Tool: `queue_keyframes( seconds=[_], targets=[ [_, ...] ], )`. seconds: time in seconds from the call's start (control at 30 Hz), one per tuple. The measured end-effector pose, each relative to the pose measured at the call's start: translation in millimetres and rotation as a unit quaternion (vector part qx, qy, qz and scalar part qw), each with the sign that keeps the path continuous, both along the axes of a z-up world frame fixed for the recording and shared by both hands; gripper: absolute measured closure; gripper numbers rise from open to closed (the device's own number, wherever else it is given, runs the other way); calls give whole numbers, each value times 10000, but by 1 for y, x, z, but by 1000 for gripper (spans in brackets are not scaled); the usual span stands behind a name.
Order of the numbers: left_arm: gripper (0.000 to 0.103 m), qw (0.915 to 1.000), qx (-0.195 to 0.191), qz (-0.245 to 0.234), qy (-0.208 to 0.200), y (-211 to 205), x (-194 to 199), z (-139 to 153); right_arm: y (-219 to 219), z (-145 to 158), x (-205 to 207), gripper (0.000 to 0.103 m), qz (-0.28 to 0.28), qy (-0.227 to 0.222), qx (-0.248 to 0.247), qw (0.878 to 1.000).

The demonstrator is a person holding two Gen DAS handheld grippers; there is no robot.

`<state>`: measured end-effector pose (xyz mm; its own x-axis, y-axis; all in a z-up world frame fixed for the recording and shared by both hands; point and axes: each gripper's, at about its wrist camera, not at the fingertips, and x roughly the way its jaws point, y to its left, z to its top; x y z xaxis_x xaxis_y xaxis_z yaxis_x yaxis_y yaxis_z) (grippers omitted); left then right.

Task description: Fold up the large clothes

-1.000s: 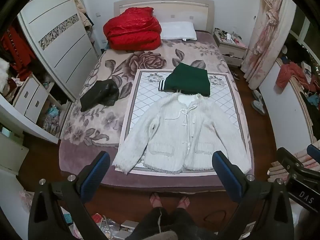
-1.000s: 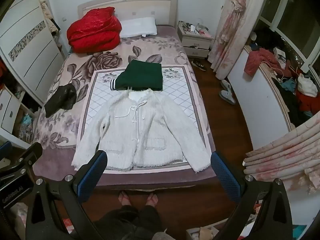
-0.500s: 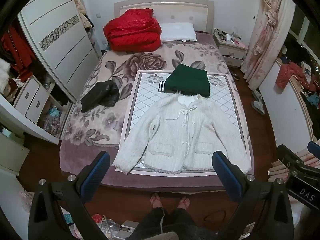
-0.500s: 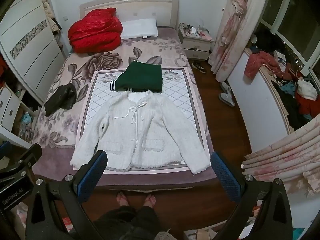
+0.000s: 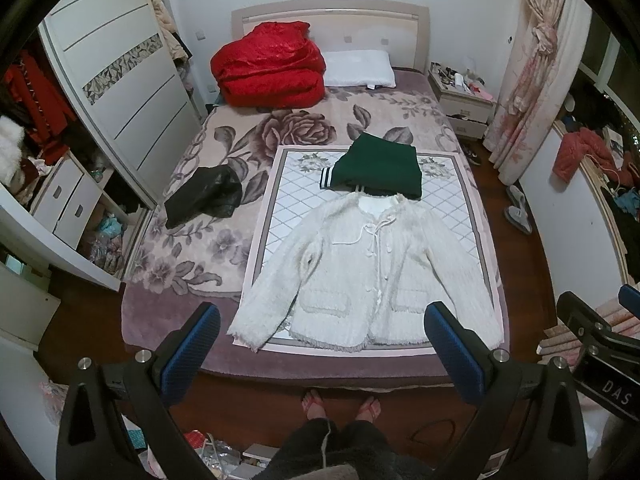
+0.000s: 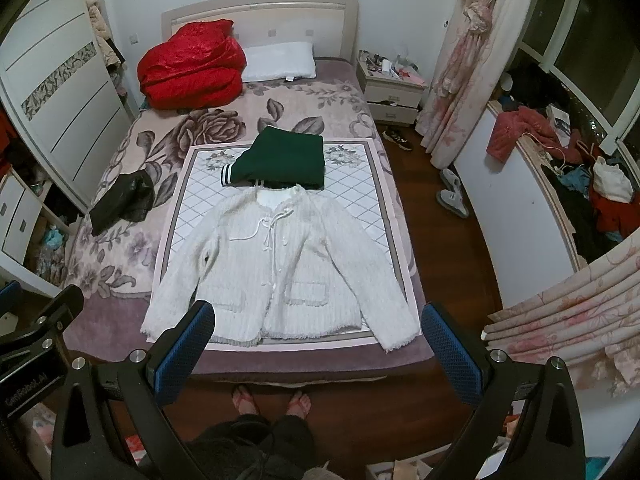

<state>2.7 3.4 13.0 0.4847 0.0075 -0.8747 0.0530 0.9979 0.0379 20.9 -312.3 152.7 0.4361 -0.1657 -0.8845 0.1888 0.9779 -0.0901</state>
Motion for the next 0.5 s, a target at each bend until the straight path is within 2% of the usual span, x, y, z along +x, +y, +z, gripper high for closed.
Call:
queue_keyframes(
  seconds=[0.1,0.17,0.27,0.3,0.5],
  targets=[
    [0,10000,-8,-3,16,2,3,3,0,0,0,0,-3,-14,-1,10000],
    [0,10000,-16,-3,17,3,6,6,-3,13,0,0,15,-28,-12,10000],
    [0,10000,-11,2,-7,5,6,7,-3,15,-1,0,21,-39,-16,10000],
    [0,10000,7,9,-29,1,-1,-1,-3,17,-1,0,26,-37,-18,10000],
    [0,10000,-14,12,-41,4,4,5,-3,18,-1,0,16,-60,-23,10000]
  ],
)
